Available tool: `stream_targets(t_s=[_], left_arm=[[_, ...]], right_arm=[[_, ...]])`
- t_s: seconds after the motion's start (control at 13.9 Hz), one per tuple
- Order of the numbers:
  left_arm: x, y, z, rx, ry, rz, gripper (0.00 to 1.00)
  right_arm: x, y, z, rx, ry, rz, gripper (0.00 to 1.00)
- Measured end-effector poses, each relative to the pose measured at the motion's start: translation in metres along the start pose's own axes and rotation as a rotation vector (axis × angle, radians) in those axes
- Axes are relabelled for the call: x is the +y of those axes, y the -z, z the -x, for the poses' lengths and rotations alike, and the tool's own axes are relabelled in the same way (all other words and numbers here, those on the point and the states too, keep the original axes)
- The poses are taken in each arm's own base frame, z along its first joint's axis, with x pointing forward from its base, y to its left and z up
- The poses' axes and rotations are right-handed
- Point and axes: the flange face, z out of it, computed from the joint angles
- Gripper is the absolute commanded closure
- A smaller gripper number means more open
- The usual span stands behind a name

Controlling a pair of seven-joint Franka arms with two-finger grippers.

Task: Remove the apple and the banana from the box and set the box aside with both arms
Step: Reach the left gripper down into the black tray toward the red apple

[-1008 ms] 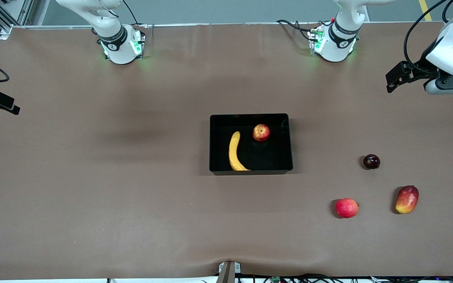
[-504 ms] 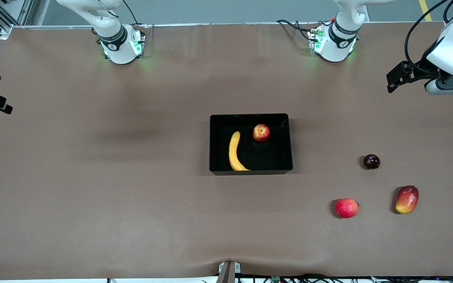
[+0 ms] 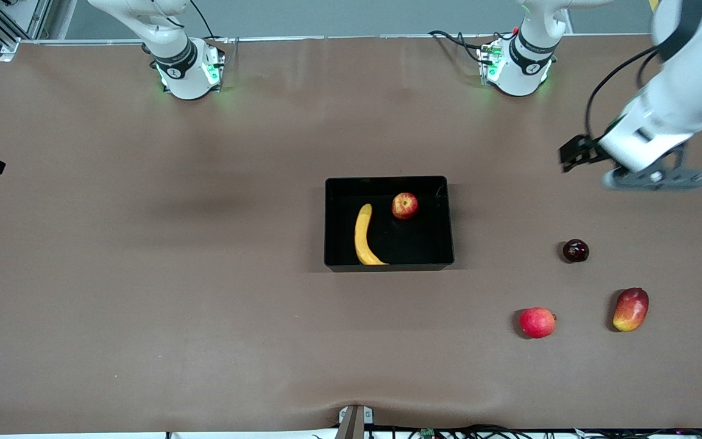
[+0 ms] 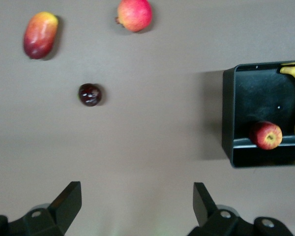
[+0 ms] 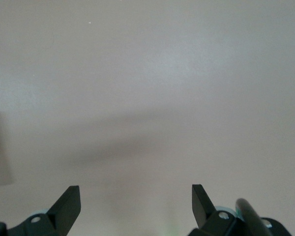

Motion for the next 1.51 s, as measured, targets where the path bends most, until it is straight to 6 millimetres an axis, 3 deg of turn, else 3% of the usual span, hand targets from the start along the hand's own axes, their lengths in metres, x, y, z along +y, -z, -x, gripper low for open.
stream_targets(t_s=[0.22, 0.5, 0.86, 1.51], left_arm=[[0.049, -0.049, -0.001, 0.028, 0.053, 0.012, 0.0], [0.113, -0.09, -0.004, 0.053, 0.133, 0.058, 0.0], [0.199, -0.156, 0.001, 0.019, 0.225, 0.126, 0.0], [0.271, -0.245, 0.024, -0.066, 0.236, 0.102, 0.0]], right_arm=[[-0.009, 0.009, 0.006, -0.02, 0.018, -0.001, 0.0], [-0.037, 0.012, 0.009, -0.029, 0.07, 0.0, 0.0], [-0.038, 0.016, 0.01, -0.022, 0.071, -0.001, 0.0], [-0.029, 0.014, 0.013, -0.051, 0.054, -0.002, 0.0]])
